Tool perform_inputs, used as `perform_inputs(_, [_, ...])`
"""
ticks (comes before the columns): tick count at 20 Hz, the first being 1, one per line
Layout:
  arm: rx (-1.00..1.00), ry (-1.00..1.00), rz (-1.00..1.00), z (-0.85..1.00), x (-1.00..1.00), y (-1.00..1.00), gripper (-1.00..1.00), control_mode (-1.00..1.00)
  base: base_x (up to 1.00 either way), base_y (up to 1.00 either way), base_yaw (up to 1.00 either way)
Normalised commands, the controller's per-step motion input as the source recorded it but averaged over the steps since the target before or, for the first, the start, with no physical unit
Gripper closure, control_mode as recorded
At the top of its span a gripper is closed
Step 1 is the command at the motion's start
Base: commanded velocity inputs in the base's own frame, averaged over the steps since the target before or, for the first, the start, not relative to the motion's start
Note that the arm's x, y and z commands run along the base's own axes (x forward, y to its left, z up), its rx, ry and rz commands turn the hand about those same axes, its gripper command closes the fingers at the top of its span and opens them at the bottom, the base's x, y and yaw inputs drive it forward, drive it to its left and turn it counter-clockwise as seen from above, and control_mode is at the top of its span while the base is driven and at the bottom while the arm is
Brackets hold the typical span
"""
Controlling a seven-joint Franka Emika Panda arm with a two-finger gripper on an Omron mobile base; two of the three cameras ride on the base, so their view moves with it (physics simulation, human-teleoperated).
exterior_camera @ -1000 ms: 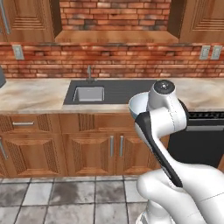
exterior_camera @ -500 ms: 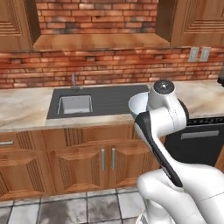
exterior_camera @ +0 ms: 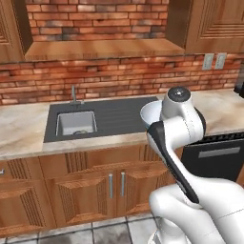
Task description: Pick the jar and bowl and place them in the sink. Then turn on the water.
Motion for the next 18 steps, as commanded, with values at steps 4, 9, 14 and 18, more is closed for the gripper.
perform_inputs(4, [0.00, 0.00, 0.00, 0.00, 0.00, 0.00, 1.00, 1.00, 0.37, 0.29, -0.10])
perform_inputs(9, [0.00, 0.00, 0.00, 0.00, 0.00, 0.00, 1.00, 1.00, 0.38, 0.31, -0.08])
perform_inputs(14, [0.00, 0.00, 0.00, 0.00, 0.00, 0.00, 1.00, 1.00, 0.32, 0.37, -0.05])
perform_inputs(18, [0.00, 0.00, 0.00, 0.00, 0.00, 0.00, 1.00, 1.00, 0.25, 0.34, -0.01])
